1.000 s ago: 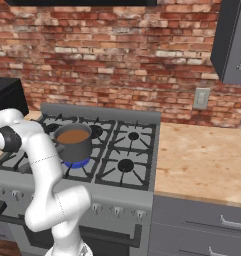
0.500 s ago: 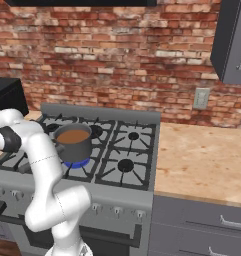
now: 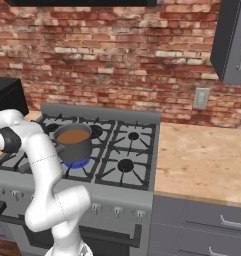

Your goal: Pick up the sugar cube(s) and place them in the saucepan with hot chocolate.

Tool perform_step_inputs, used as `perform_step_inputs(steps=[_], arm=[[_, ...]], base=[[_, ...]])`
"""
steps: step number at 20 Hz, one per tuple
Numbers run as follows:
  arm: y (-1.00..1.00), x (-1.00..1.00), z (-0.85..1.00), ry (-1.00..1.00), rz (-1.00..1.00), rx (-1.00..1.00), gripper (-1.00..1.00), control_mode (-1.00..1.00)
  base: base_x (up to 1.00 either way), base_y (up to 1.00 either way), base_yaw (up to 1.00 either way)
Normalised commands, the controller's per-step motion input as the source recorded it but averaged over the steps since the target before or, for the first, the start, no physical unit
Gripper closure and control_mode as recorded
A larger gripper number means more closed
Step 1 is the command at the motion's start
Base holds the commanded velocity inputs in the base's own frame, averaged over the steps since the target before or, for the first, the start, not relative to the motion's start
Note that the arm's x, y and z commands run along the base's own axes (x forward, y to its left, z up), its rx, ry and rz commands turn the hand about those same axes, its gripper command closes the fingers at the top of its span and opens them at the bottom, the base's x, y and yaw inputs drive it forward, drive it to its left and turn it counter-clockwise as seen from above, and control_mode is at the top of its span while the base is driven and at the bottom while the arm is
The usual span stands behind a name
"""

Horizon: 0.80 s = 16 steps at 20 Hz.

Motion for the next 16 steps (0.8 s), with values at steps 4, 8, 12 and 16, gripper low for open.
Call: perform_step_inputs(steps=[4, 8, 12, 16], arm=[[0.00, 0.00, -0.14, 0.00, 0.00, 0.00, -1.00, -1.00], [0.00, 0.00, -0.19, 0.00, 0.00, 0.00, -1.00, -1.00], [0.03, 0.00, -0.18, 0.00, 0.00, 0.00, -1.00, -1.00], [0.00, 0.00, -0.17, 0.00, 0.00, 0.00, -1.00, -1.00]], base=[[0.00, 0.00, 0.00], [0.00, 0.00, 0.00], [0.00, 0.00, 0.00], [0.00, 0.00, 0.00]])
